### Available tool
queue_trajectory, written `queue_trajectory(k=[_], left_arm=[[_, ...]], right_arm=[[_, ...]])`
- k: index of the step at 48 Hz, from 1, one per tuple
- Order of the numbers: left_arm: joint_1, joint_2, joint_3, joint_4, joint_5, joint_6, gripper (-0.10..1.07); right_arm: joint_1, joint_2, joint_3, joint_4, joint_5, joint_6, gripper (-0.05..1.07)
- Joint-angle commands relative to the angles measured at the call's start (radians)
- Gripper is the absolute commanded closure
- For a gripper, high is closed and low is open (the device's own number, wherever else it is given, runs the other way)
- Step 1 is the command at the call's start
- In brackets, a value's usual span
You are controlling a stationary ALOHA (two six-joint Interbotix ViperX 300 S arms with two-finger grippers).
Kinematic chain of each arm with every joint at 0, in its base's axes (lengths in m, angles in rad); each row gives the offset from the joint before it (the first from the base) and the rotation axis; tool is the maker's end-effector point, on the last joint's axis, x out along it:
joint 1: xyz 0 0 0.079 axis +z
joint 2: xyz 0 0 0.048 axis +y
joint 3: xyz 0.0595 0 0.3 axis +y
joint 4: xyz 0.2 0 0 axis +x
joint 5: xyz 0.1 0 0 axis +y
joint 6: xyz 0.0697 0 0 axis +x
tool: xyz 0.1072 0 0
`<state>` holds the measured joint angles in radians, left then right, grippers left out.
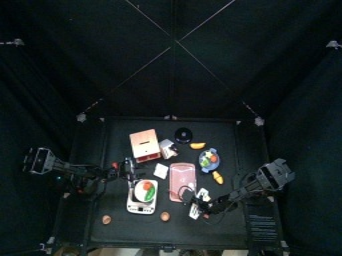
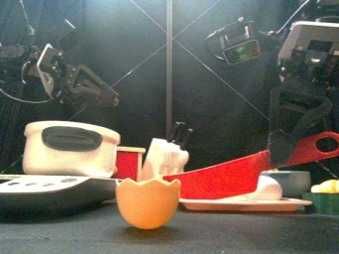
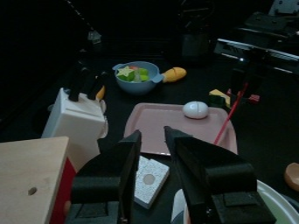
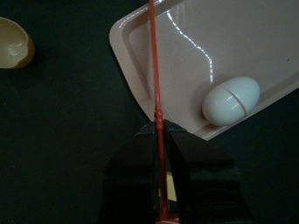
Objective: Grab knife with other hand
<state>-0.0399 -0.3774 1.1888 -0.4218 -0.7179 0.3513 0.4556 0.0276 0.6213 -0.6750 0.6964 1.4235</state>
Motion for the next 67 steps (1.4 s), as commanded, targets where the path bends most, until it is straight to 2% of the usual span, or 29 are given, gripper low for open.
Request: queue_trajectory(k=[1, 11, 19, 24, 36, 45, 51, 67], left_arm=[[0.0, -0.002, -0.017, 0.002, -0.005, -0.002, 0.26], [-0.009, -0.002, -0.043, 0.035, -0.005, 0.003, 0.26], [-0.061, 0.002, -0.08, 0.132, 0.003, 0.0, 0.26], [-0.087, 0.006, -0.097, 0.181, 0.029, -0.002, 0.26], [-0.12, 0.029, -0.123, 0.192, 0.104, -0.034, 0.22], [-0.117, 0.058, -0.124, 0.192, 0.107, -0.044, 0.09], [-0.112, 0.077, -0.133, 0.193, 0.107, -0.043, 0.04], [-0.071, 0.15, -0.163, 0.193, 0.098, -0.04, 0.06]], right_arm=[[0.0, -0.04, -0.02, -0.006, 0.0, 0.0, 0.59], [0.002, -0.126, -0.026, -0.074, 0.046, -0.002, 0.59], [-0.005, -0.187, -0.021, -0.215, 0.052, 0.0, 0.59], [-0.008, -0.196, -0.017, -0.295, 0.048, -0.002, 0.59], [-0.044, -0.195, -0.017, -0.436, -0.002, -0.002, 0.59], [-0.091, -0.184, -0.015, -0.465, -0.075, -0.003, 0.59], [-0.106, -0.181, -0.014, -0.471, -0.094, -0.003, 0.59], [-0.11, -0.181, -0.011, -0.486, -0.098, -0.003, 0.59]])
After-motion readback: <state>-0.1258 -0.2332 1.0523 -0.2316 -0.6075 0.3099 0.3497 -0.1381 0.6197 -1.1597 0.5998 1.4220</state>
